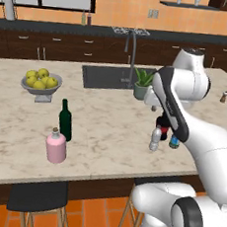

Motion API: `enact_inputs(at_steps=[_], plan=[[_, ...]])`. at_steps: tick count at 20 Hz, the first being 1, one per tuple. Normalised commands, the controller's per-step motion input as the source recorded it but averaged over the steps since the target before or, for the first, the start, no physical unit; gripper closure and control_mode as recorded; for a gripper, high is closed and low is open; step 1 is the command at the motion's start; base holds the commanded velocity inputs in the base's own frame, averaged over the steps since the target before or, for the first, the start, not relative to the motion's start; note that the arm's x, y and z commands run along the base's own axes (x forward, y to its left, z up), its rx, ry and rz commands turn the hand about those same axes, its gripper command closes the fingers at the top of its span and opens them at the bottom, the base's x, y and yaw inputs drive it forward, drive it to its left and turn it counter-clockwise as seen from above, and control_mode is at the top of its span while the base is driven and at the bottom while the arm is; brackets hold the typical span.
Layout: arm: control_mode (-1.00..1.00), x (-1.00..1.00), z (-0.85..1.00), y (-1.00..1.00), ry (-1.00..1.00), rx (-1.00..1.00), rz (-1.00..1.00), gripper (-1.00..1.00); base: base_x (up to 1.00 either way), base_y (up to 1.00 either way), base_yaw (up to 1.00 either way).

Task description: Move the plastic bottles in the middle to the plastics group, and the glass bottles in the middle to the glass group.

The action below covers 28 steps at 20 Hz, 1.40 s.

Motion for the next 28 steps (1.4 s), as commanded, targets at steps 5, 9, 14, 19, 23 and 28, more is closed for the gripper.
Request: enact_inputs(at_steps=[5, 9, 14, 19, 23, 28], plan=[[-1.00, -0.03, 0.04, -0.13, -0.01, -0.06, -0.13, -1.00, 0.00, 0.00, 0.00], [-1.00, -0.09, 0.00, -0.54, 0.00, 0.02, -0.18, -1.00, 0.00, 0.00, 0.00], [-1.00, 0.07, -0.27, -0.50, 0.03, 0.12, -0.17, -1.00, 0.00, 0.00, 0.00], [-1.00, 0.40, -0.58, 0.00, 0.00, 0.00, -0.02, -1.00, 0.00, 0.00, 0.00], [-1.00, 0.32, -0.46, 0.02, 0.00, 0.00, 0.00, -1.00, 0.00, 0.00, 0.00], [-1.00, 0.33, -0.44, 0.00, 0.00, -0.04, 0.00, -1.00, 0.00, 0.00, 0.00]])
